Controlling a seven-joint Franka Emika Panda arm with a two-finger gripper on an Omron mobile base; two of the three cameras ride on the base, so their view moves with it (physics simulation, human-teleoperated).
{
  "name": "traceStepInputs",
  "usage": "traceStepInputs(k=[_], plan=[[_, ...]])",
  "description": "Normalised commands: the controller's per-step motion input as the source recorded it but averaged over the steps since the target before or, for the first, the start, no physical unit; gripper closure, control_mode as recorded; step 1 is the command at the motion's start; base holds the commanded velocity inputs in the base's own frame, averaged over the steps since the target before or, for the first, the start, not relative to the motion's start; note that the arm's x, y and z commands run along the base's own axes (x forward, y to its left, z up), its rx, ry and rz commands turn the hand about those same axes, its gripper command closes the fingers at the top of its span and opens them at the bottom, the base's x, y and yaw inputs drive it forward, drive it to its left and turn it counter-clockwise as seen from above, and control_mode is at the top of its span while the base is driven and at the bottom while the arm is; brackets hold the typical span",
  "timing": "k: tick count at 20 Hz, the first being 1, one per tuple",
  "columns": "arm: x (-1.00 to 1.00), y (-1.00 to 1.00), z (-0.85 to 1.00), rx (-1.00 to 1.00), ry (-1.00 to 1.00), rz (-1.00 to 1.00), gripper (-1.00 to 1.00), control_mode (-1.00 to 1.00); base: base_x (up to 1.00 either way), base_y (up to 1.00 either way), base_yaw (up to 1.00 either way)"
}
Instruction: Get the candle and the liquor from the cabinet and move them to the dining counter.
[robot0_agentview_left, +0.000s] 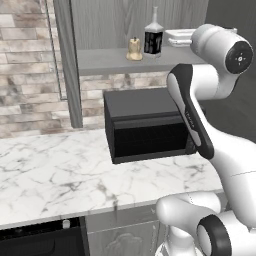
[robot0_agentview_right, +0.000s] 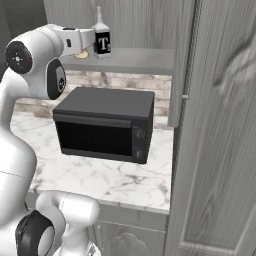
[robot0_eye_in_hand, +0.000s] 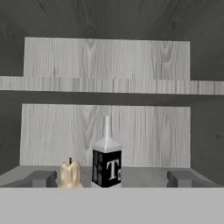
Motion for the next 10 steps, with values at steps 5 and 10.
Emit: traceStepInputs(k=[5,10], plan=[[0.02,0.00,0.00,0.00,0.00,0.00,-1.00,-1.00,0.00,0.00,0.00],[0.06,0.00,0.00,0.00,0.00,0.00,-1.00,-1.00,0.00,0.00,0.00]])
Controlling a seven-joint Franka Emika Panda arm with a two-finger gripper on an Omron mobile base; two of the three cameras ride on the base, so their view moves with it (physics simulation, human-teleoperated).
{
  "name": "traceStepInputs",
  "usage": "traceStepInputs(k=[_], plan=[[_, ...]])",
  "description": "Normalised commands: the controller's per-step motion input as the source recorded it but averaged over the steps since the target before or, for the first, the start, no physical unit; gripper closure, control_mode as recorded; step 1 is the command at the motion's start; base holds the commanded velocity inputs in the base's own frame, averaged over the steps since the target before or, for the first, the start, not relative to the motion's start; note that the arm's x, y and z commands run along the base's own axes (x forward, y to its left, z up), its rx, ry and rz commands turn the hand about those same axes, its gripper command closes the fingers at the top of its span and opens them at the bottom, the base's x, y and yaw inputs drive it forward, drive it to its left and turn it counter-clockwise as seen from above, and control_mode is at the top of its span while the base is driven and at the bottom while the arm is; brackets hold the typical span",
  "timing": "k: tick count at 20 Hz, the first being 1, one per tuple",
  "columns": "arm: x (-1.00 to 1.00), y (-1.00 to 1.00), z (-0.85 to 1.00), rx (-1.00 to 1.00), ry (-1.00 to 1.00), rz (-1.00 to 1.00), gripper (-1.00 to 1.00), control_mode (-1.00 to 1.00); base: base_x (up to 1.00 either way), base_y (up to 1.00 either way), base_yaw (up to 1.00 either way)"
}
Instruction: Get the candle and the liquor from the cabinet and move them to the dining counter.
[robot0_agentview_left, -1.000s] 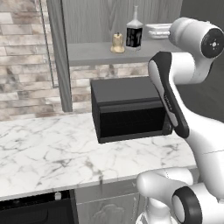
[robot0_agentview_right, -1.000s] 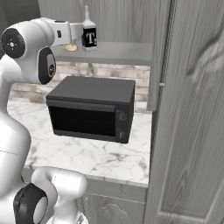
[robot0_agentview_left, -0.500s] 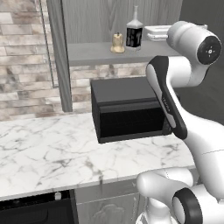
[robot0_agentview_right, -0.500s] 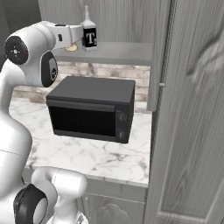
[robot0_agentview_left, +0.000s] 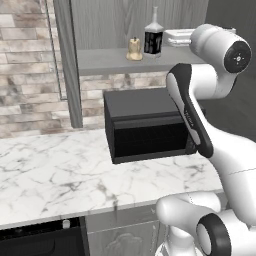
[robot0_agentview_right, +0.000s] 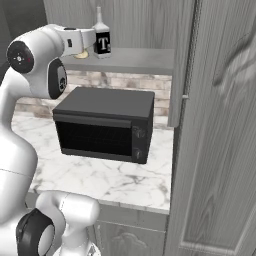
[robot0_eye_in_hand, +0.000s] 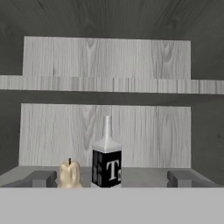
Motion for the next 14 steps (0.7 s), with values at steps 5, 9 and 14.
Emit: traceStepInputs(k=[5,9,14], plan=[[0.00,0.00,0.00,0.00,0.00,0.00,-1.00,-1.00,0.00,0.00,0.00],[0.00,0.00,0.00,0.00,0.00,0.00,-1.00,-1.00,0.00,0.00,0.00],[0.00,0.00,0.00,0.00,0.00,0.00,-1.00,-1.00,0.00,0.00,0.00]])
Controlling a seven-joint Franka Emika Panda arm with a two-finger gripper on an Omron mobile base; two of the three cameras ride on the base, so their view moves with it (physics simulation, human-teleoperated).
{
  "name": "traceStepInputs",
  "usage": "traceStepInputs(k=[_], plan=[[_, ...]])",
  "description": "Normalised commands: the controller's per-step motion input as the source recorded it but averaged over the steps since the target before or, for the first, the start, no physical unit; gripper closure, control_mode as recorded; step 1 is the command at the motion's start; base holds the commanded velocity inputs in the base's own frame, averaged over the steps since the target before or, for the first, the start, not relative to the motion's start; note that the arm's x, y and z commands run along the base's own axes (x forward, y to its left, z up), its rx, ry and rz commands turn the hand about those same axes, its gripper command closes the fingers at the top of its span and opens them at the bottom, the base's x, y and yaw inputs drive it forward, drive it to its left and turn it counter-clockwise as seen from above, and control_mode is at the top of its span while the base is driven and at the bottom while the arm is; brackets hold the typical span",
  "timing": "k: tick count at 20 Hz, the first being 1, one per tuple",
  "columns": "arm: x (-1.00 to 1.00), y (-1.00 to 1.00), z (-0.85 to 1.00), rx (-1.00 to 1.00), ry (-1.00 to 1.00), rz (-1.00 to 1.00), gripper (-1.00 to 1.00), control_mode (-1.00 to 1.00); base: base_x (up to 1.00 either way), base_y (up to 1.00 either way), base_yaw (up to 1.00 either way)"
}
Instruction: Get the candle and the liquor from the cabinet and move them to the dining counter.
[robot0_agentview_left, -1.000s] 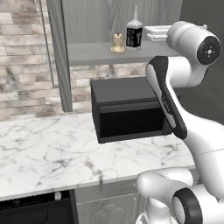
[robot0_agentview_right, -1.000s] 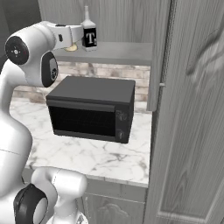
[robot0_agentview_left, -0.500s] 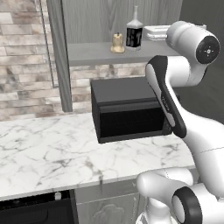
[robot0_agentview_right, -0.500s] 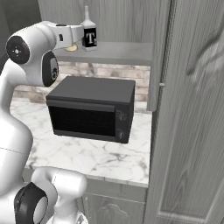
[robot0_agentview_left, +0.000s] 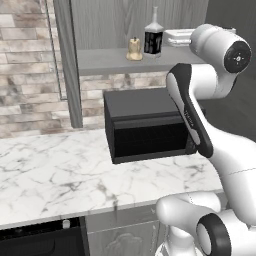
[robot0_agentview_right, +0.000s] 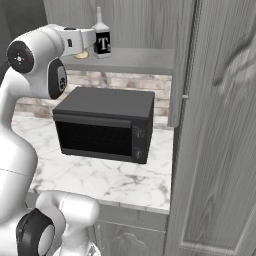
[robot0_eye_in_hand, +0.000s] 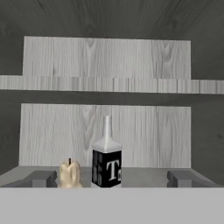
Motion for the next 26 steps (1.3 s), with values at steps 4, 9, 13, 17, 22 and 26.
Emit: traceStepInputs(k=[4,9,13,17,22,26], plan=[[0.11,0.00,0.00,0.00,0.00,0.00,-1.00,-1.00,0.00,0.00,0.00],[0.26,0.08,0.00,0.00,0.02,0.00,-1.00,-1.00,0.00,0.00,0.00],[0.43,0.19,0.00,0.00,0.05,0.00,-1.00,-1.00,0.00,0.00,0.00],[0.33,0.00,0.00,0.00,0.00,0.00,-1.00,-1.00,0.00,0.00,0.00],[0.29,-0.01,0.00,0.00,0.00,0.00,-1.00,-1.00,0.00,0.00,0.00],[0.39,-0.03,0.03,0.00,0.00,0.00,-1.00,-1.00,0.00,0.00,0.00]])
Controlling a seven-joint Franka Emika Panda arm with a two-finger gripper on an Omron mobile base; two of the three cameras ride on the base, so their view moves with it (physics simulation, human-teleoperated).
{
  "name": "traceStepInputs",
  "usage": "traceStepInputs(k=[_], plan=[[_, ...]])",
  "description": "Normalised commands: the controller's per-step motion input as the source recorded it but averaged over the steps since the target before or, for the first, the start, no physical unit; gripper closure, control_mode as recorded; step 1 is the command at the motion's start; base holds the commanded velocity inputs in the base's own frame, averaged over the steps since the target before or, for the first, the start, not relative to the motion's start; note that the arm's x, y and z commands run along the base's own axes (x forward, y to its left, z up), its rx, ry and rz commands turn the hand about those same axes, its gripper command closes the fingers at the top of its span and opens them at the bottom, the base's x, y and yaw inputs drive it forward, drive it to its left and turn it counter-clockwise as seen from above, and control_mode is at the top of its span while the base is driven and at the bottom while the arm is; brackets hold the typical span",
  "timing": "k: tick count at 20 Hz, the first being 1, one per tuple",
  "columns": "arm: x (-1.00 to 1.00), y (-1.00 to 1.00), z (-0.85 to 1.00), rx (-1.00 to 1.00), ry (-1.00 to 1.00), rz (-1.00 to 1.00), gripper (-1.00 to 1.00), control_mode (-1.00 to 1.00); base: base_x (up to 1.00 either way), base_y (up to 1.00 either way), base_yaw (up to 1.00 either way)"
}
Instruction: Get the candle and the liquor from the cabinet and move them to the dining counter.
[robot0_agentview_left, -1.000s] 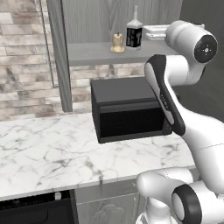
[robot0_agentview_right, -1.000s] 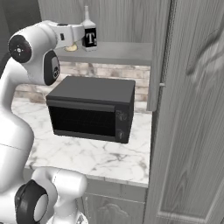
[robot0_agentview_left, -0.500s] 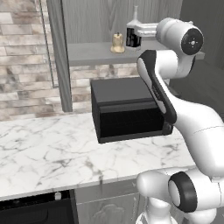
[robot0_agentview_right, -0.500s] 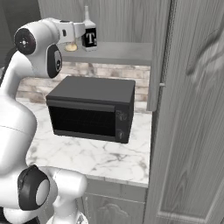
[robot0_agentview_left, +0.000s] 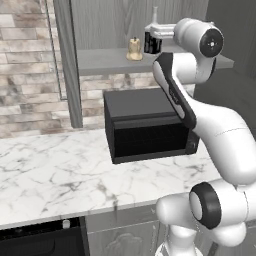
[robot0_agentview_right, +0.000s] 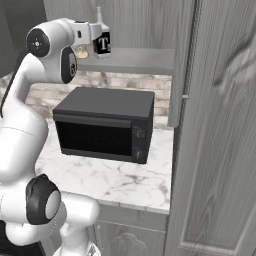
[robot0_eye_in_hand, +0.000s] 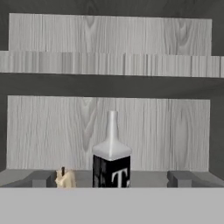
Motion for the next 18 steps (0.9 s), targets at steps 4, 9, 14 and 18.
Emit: traceStepInputs(k=[4,9,14,18], plan=[[0.53,0.00,0.10,0.00,0.03,0.00,-1.00,-1.00,0.00,0.00,0.00],[0.58,0.00,0.12,0.00,0.07,0.00,-1.00,-1.00,0.00,0.00,0.00],[0.55,0.00,0.13,0.00,0.08,0.00,-1.00,-1.00,0.00,0.00,0.00],[0.48,0.00,0.19,0.00,0.06,0.00,-1.00,-1.00,0.00,0.00,0.00]])
